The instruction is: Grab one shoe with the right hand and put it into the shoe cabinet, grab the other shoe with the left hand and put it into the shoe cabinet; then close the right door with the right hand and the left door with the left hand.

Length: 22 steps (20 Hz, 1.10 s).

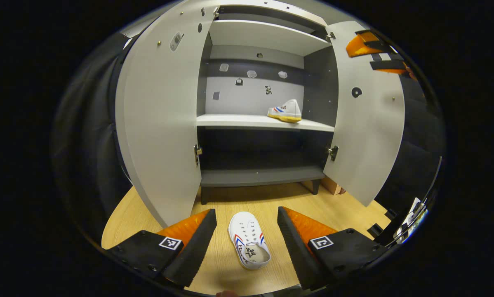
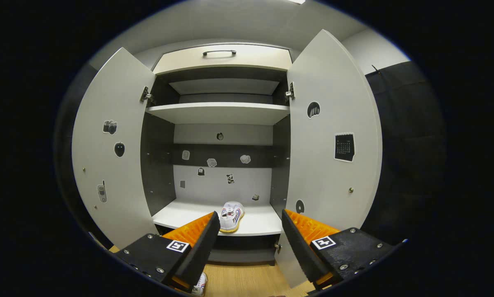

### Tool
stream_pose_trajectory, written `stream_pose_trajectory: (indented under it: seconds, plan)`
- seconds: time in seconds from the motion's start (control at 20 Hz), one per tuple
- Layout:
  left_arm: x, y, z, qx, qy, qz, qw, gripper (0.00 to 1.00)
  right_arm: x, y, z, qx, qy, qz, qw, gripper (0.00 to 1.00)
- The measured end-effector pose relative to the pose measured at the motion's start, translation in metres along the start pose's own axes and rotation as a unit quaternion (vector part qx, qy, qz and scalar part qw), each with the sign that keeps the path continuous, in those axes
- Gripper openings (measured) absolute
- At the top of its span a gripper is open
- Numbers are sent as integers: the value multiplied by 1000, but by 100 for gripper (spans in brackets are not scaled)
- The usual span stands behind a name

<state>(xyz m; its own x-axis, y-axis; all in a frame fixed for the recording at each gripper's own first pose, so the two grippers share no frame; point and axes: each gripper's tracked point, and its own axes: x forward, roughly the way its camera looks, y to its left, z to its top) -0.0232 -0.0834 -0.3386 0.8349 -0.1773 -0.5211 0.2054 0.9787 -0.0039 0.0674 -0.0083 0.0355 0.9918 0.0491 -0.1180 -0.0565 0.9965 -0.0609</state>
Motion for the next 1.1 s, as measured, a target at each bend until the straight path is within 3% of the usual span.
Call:
stream_pose_trajectory:
  seconds: [0.15, 0.4, 0.55, 0.95, 1.1]
  plan:
    - [21, 7, -40, -18, 45, 9, 999, 97, -5, -2, 4, -13, -11, -2, 1000, 93]
    - [48, 18, -105, 14, 114, 20, 993, 97, -12, -2, 7, -23, -14, 2, 1000, 92]
    - [58, 17, -141, -11, 160, 20, 987, 98, -17, -7, 7, -30, -13, -3, 999, 92]
    - [83, 23, -180, -28, 218, 21, 975, 100, -15, -10, -6, -36, 2, -5, 999, 93]
    - [86, 20, -183, -34, 230, 15, 972, 86, -16, -10, -6, -38, 2, -5, 999, 93]
